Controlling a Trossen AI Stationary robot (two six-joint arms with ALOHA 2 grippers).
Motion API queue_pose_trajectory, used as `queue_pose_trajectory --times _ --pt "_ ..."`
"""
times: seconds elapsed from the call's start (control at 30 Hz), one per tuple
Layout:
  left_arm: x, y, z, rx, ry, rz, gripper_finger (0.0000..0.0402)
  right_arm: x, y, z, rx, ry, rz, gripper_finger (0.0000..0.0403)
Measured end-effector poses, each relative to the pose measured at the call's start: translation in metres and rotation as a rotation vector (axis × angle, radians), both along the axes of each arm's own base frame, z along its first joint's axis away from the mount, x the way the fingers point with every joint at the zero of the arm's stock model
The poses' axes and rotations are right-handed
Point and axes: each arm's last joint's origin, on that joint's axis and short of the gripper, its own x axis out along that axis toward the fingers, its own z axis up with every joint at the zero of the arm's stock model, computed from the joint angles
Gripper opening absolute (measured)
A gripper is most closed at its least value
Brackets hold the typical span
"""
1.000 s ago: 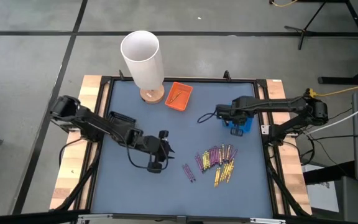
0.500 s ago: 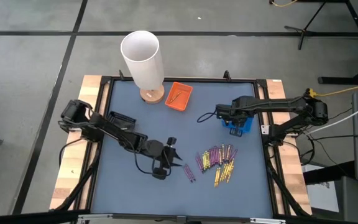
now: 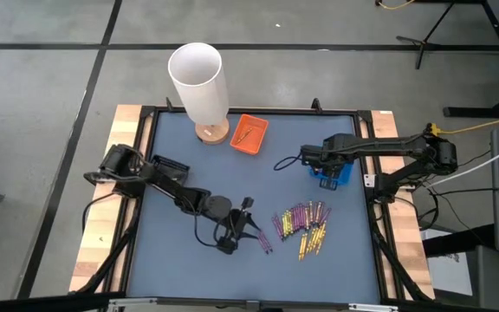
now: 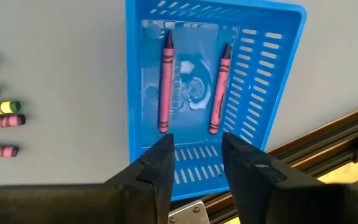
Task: Sort crayons
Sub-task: Put the violet crayon into the blue basket
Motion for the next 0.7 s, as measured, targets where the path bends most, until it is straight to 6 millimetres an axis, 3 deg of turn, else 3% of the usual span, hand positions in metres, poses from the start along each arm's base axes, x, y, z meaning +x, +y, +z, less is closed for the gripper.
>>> queue_pose_trajectory --times 0.3,0.7 --pt "0.02 0.007 -0.022 -0.053 0.061 -0.121 0.0102 0.006 -0.001 -0.001 -0.009 -0.061 0.0 0.0134" --pt "0.018 0.019 -0.044 -0.007 0.194 -0.15 0.0102 0.011 -0.002 -0.001 -0.019 -0.116 0.001 0.0134"
